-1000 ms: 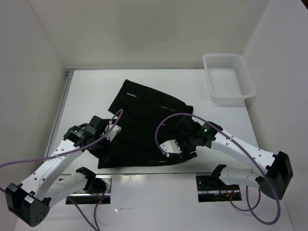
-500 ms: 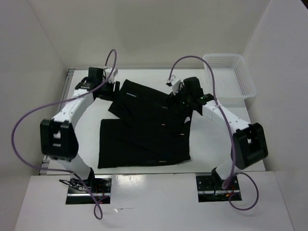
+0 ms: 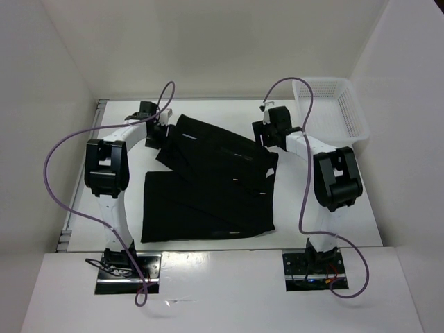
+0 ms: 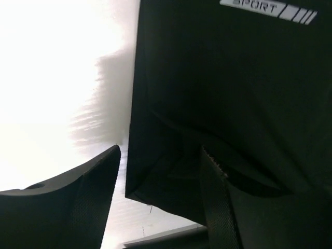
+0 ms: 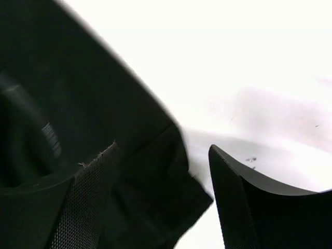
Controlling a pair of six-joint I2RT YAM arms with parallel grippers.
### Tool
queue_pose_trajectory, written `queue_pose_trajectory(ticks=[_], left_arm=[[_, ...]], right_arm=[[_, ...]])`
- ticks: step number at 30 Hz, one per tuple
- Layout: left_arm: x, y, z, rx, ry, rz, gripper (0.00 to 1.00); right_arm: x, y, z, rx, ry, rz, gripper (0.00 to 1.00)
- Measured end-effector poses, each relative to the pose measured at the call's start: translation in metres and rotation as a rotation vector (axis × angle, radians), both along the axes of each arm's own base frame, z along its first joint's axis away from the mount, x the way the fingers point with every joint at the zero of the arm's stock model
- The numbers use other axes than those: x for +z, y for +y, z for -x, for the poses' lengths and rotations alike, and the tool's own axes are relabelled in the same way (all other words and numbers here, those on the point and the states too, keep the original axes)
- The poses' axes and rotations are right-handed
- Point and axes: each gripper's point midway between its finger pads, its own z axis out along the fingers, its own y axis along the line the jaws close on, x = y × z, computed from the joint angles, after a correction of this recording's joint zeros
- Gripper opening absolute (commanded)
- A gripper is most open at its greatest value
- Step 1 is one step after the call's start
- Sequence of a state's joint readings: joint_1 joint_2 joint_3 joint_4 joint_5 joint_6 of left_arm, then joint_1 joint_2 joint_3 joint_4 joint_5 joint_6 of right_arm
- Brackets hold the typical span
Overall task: Fold and stack the shorts
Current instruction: Fold the shorts
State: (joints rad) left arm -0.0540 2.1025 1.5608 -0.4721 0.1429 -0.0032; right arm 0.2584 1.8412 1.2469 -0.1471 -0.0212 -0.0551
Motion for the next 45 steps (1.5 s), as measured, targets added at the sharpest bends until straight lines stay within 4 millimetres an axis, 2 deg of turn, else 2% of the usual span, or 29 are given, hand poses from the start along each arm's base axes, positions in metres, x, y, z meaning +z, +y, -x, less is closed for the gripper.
queue_pose_trajectory(ticks=[3,4,7,10,11,13,18,22,24,26,28,31,35,37,39,41,45], left_arm=[[0.002,0.001,-0.004,0.004,-0.012,-0.007,0.59],[-0.001,0.001,-0.003,0.004,-0.006,-0.013,0.52],[-0.007,0.002,-0.003,0.009,0.004,-0.025,0.42],[-0.008,0.001,-0.001,0.005,0.007,-0.019,0.29],[-0.008,0.000,-0.001,0.002,0.007,-0.013,0.19],[-0.008,-0.003,0.003,-0.001,0.013,0.001,0.08],[-0.008,0.005,0.021,0.012,0.040,-0.021,0.05],[-0.009,0.027,0.046,0.057,0.096,-0.053,0.33],[-0.008,0.035,0.057,0.077,0.118,-0.077,0.53],[-0.005,0.033,0.059,0.066,0.120,-0.090,0.67],[0.003,0.025,0.051,0.051,0.092,-0.093,0.77],[0.033,0.011,0.017,0.032,-0.025,-0.082,0.78],[0.086,-0.001,-0.049,0.023,-0.225,-0.055,0.78],[0.099,-0.004,-0.081,0.024,-0.300,-0.046,0.78],[0.094,-0.006,-0.102,0.022,-0.317,-0.041,0.78],[0.076,-0.010,-0.118,0.015,-0.306,-0.033,0.78],[0.024,-0.013,-0.120,0.004,-0.205,-0.028,0.77]], right_arm=[[-0.020,-0.008,-0.011,-0.064,0.046,0.027,0.75],[-0.028,-0.011,-0.011,-0.080,0.069,0.036,0.75],[-0.046,-0.020,-0.007,-0.110,0.125,0.060,0.75],[-0.052,-0.029,-0.002,-0.124,0.158,0.076,0.75],[-0.052,-0.029,-0.002,-0.122,0.159,0.077,0.75],[-0.053,-0.030,0.000,-0.115,0.165,0.078,0.75],[-0.053,-0.029,0.004,-0.093,0.177,0.081,0.74],[-0.052,-0.027,0.009,-0.067,0.181,0.077,0.74],[-0.052,-0.024,0.009,-0.043,0.183,0.073,0.74],[-0.051,-0.020,0.010,-0.011,0.182,0.070,0.74],[-0.049,-0.017,0.009,0.027,0.178,0.071,0.74],[-0.043,-0.010,0.007,0.089,0.165,0.071,0.74],[-0.036,-0.001,0.006,0.181,0.156,0.069,0.74],[-0.036,0.003,0.008,0.221,0.156,0.069,0.74],[-0.037,0.004,0.012,0.248,0.166,0.072,0.74],[-0.038,0.005,0.015,0.270,0.176,0.076,0.74],[-0.040,0.005,0.020,0.308,0.190,0.087,0.74]])
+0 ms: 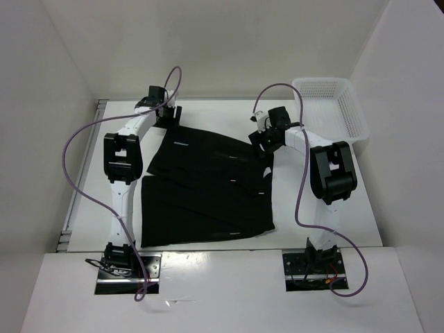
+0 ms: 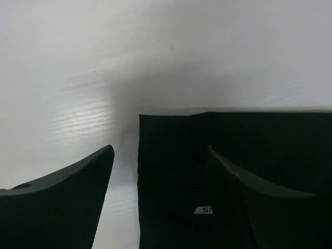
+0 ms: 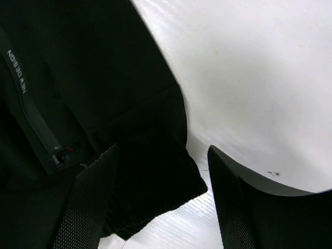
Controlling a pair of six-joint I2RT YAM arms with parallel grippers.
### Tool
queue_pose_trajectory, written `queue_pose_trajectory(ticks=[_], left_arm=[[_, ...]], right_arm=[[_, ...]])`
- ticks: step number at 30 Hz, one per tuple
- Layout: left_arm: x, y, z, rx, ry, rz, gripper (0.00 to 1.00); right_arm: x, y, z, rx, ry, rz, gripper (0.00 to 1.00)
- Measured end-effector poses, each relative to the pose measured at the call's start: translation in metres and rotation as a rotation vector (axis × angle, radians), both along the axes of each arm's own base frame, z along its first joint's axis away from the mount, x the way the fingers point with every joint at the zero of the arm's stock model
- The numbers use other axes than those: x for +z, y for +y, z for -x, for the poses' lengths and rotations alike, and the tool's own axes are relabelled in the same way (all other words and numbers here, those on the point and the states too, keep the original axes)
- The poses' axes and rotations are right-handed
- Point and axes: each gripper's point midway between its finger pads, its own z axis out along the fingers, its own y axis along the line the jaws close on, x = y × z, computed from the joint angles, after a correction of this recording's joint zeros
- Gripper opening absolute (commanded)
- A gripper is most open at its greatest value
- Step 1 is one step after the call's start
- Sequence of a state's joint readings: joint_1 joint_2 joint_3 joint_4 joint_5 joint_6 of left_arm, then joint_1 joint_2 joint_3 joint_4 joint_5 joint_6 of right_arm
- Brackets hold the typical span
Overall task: Fold and stack the shorts
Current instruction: Fold the shorts
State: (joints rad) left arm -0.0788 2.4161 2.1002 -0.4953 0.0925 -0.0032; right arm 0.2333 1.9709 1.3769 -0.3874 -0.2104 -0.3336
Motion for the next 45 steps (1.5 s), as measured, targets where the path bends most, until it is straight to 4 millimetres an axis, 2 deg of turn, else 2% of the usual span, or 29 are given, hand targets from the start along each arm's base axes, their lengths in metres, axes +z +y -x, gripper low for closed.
queue_pose_trajectory(ticks=[2,7,10,16,20,21,23,24,26,27,28,29,30,32,34,37,41,45], left_arm=[[-0.020,-0.001,0.008,-0.004,0.057,0.001,0.77],[-0.017,-0.001,0.007,-0.007,0.057,0.004,0.72],[-0.019,-0.002,0.011,-0.008,0.076,0.006,0.61],[-0.021,-0.002,0.016,-0.011,0.095,0.007,0.52],[-0.021,-0.002,0.016,-0.011,0.095,0.009,0.34],[-0.021,-0.003,0.016,-0.013,0.095,0.010,0.24],[-0.021,-0.005,0.016,-0.018,0.095,0.014,0.15],[-0.021,-0.006,0.016,-0.020,0.094,0.016,0.09],[-0.020,-0.007,0.015,-0.023,0.090,0.018,0.04],[-0.020,-0.008,0.015,-0.025,0.087,0.018,0.02],[-0.019,-0.008,0.014,-0.024,0.084,0.019,0.00],[-0.019,-0.008,0.013,-0.025,0.080,0.019,0.00],[-0.017,-0.008,0.013,-0.025,0.077,0.019,0.00],[-0.012,-0.008,0.012,-0.025,0.068,0.020,0.00],[-0.003,-0.009,0.010,-0.026,0.051,0.021,0.00],[0.022,-0.011,-0.002,-0.030,-0.008,0.029,0.00],[0.077,-0.014,-0.024,-0.040,-0.134,0.048,0.00],[0.126,-0.015,-0.034,-0.047,-0.232,0.062,0.00]], right_arm=[[-0.001,0.001,0.004,0.023,0.011,0.001,0.74],[-0.002,0.002,0.010,0.060,0.026,0.003,0.75],[-0.002,0.002,0.011,0.075,0.030,0.007,0.75],[-0.004,0.001,0.014,0.089,0.039,0.017,0.75],[-0.004,0.000,0.014,0.094,0.037,0.021,0.71],[-0.004,0.000,0.014,0.095,0.036,0.024,0.67],[-0.004,-0.001,0.014,0.096,0.034,0.028,0.63],[-0.004,-0.002,0.014,0.095,0.033,0.032,0.58],[-0.004,-0.003,0.013,0.095,0.030,0.039,0.50],[-0.004,-0.004,0.013,0.093,0.029,0.045,0.40],[-0.005,-0.005,0.012,0.095,0.027,0.051,0.34],[-0.005,-0.006,0.012,0.094,0.025,0.056,0.29],[-0.005,-0.007,0.012,0.093,0.024,0.062,0.19],[-0.005,-0.008,0.011,0.092,0.021,0.070,0.08],[-0.005,-0.009,0.011,0.090,0.019,0.077,0.00],[-0.005,-0.010,0.010,0.089,0.016,0.082,0.00],[0.003,-0.011,0.001,0.090,-0.013,0.093,0.00],[0.031,-0.008,-0.022,0.089,-0.095,0.096,0.00]])
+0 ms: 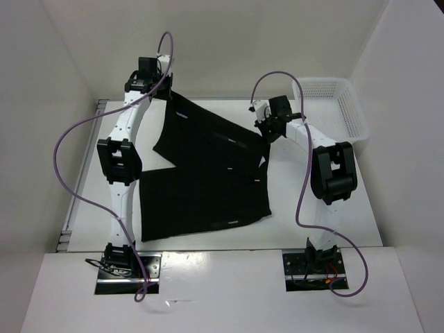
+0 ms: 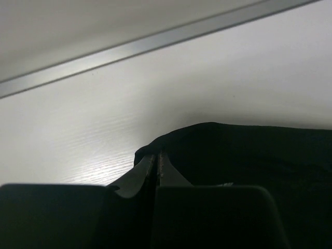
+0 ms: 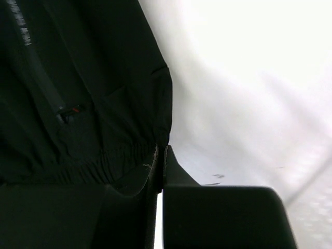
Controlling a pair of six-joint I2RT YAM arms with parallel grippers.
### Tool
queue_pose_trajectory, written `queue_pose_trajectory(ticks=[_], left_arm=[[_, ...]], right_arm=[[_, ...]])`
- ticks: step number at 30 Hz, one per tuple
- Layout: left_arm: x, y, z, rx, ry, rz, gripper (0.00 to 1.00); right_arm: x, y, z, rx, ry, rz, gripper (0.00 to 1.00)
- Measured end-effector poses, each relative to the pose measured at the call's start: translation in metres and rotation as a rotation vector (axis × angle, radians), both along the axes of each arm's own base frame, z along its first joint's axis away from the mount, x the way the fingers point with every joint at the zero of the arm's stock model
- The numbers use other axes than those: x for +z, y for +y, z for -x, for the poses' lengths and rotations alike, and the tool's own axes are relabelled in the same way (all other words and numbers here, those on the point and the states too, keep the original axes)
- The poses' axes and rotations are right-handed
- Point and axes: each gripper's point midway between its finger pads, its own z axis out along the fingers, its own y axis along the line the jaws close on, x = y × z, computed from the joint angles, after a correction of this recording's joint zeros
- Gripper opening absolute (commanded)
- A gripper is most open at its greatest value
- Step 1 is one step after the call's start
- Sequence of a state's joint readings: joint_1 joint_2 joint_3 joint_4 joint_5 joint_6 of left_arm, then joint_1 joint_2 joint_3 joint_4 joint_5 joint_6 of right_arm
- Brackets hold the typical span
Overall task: Fold and stack the shorts
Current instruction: Fold the shorts
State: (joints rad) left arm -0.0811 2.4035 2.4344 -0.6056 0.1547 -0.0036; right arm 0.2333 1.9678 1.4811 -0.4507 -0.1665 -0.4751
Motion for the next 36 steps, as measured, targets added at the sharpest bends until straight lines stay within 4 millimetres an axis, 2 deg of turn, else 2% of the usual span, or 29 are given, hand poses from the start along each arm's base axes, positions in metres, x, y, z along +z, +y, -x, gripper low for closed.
queue_pose_trajectory(ticks=[3,6,11,14,17,23,27,29,31,36], left_arm=[[0.026,0.002,-0.001,0.000,-0.041,0.006,0.00],[0.042,0.002,-0.001,0.000,-0.065,0.009,0.00],[0.045,0.006,0.014,0.004,-0.018,0.006,0.00],[0.046,0.012,0.037,0.007,0.049,0.005,0.00],[0.047,0.021,0.080,0.016,0.132,0.005,0.00],[0.021,0.023,0.216,0.009,0.346,-0.011,0.00],[0.007,0.015,0.280,-0.028,0.420,-0.018,0.00],[-0.003,0.015,0.299,-0.031,0.449,-0.019,0.00],[-0.018,0.016,0.318,-0.033,0.502,-0.024,0.00],[-0.050,0.017,0.359,-0.044,0.608,-0.039,0.00]], right_arm=[[0.030,0.002,-0.022,0.000,-0.085,0.000,0.00],[0.056,0.004,-0.038,0.002,-0.153,-0.003,0.00],[0.092,0.004,-0.055,0.014,-0.240,0.011,0.00],[0.099,0.003,-0.048,0.047,-0.241,0.029,0.00],[0.105,0.001,-0.024,0.096,-0.227,0.038,0.00],[0.105,0.004,0.059,0.245,-0.207,0.086,0.00],[0.094,0.009,0.120,0.392,-0.230,0.112,0.00],[0.086,0.012,0.143,0.450,-0.230,0.122,0.00],[0.078,0.016,0.156,0.501,-0.223,0.123,0.00],[0.050,0.011,0.179,0.574,-0.159,0.160,0.00]])
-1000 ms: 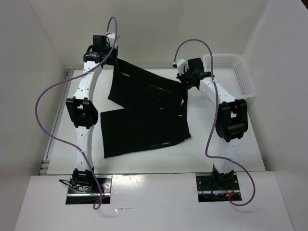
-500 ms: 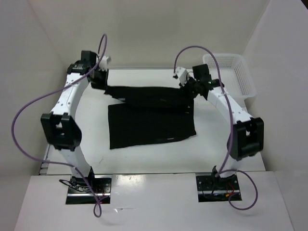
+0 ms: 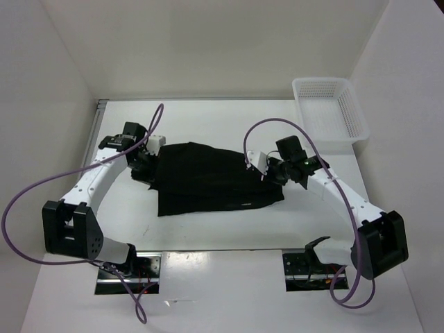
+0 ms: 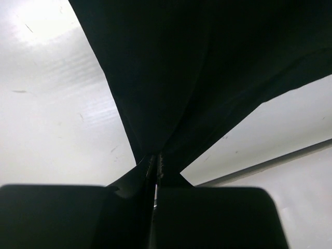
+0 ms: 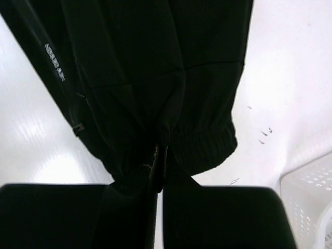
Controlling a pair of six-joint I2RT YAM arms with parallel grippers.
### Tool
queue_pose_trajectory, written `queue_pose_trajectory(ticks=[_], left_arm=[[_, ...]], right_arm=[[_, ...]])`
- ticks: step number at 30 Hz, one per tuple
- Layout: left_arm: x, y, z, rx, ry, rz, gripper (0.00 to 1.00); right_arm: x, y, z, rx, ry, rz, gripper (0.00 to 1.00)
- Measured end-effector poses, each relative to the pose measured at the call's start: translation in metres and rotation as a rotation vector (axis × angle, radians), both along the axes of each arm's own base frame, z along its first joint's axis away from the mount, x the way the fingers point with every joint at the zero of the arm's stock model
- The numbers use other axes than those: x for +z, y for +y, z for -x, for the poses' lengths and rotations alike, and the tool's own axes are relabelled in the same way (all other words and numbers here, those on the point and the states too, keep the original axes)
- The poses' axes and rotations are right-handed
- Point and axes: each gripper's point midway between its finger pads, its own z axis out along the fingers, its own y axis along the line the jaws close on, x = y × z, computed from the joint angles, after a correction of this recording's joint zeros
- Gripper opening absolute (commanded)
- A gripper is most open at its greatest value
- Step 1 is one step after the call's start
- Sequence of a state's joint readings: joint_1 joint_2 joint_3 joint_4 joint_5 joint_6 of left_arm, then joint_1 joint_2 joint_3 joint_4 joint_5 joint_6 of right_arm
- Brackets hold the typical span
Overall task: Fold and stack the shorts
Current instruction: Fold the shorts
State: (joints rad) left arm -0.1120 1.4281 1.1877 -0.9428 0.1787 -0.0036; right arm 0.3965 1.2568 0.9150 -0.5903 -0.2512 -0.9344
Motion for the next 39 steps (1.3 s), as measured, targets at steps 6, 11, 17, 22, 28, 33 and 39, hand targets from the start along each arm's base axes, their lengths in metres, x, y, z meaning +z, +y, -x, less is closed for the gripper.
queue_pose_trajectory(ticks=[6,11,17,22,28,33,39], left_arm=[[-0.025,-0.003,0.025,-0.032,0.050,-0.030,0.00],[-0.040,-0.007,0.039,-0.073,0.083,-0.066,0.00],[-0.026,-0.007,0.025,-0.066,0.032,-0.076,0.00],[-0.013,-0.009,0.017,-0.067,-0.004,-0.063,0.00],[-0.016,-0.013,0.031,-0.081,0.020,-0.041,0.02],[-0.047,-0.018,0.062,-0.134,0.126,-0.061,0.18],[-0.067,-0.018,0.088,-0.182,0.212,-0.102,0.44]], right_arm=[[-0.015,-0.012,0.021,0.045,0.030,0.057,0.00],[-0.021,-0.021,0.028,0.067,0.043,0.112,0.00],[-0.007,-0.023,0.027,0.083,0.034,0.131,0.00],[0.008,-0.024,0.027,0.113,0.022,0.149,0.00],[-0.004,-0.032,0.049,0.156,0.101,0.188,0.00],[-0.030,-0.039,0.071,0.183,0.164,0.213,0.18],[-0.048,-0.053,0.091,0.214,0.210,0.275,0.72]])
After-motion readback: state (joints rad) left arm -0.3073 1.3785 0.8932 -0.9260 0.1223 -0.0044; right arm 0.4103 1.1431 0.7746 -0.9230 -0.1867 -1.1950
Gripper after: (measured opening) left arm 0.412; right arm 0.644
